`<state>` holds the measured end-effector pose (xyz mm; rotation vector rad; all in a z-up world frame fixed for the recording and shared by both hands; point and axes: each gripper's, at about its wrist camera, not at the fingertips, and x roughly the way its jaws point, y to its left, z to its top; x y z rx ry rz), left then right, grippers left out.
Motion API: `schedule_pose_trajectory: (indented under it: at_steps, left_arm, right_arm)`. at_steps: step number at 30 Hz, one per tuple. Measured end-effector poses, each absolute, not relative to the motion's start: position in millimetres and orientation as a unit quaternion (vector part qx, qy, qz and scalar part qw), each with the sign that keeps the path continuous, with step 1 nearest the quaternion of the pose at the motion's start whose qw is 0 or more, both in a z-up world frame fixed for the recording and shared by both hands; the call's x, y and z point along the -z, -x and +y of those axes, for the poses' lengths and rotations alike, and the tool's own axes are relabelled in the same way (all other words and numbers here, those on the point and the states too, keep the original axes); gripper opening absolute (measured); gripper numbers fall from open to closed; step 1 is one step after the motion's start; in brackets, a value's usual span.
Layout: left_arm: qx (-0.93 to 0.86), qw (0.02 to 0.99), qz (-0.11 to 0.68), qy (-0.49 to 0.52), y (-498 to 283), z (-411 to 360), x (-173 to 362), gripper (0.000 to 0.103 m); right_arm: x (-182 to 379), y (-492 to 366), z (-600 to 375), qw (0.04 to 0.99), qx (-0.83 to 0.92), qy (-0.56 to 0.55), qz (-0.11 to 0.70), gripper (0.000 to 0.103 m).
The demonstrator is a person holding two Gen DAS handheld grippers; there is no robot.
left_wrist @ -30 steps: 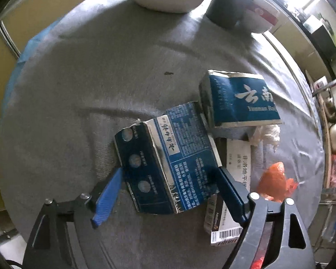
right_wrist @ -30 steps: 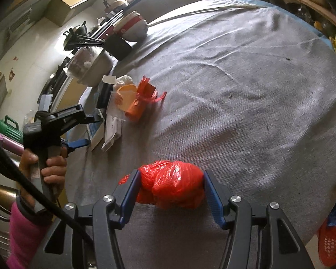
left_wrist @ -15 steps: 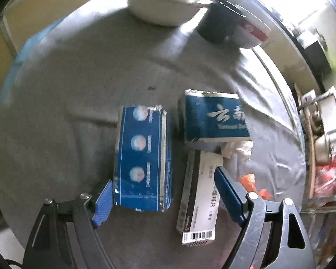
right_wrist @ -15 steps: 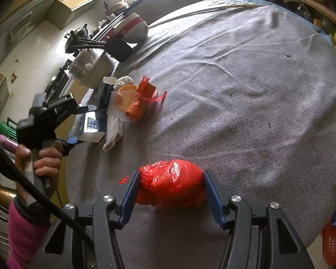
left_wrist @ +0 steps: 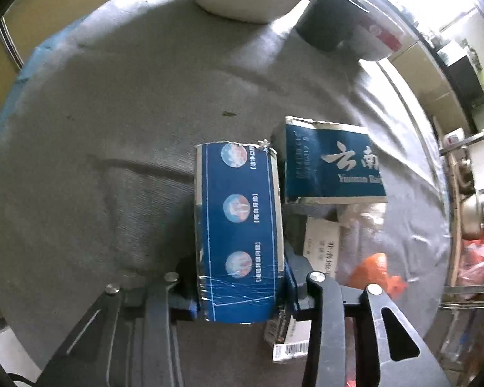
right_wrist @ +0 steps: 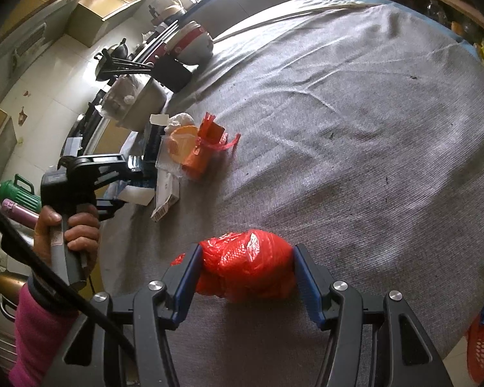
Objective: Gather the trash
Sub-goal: 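Carry the blue-and-white box and red bag in both tools to the orange basket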
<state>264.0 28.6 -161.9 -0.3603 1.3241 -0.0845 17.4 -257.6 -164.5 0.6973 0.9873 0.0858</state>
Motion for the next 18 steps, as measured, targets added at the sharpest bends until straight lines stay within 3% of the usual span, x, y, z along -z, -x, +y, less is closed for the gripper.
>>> schedule_pose_trajectory:
  at_steps: [10, 18]
  left_arm:
    - [0.032, 0.825, 0.553, 0.109, -217, 37, 119, 0.04]
    - [0.121, 0.876, 0.467, -0.006, -129, -18, 70, 0.04]
  right_arm:
    - [147, 1, -280, 0.838, -0.019, -0.336, 0.43, 0.06]
    - [119, 37, -325, 0.859, 0.031, -0.345, 0.377, 0.06]
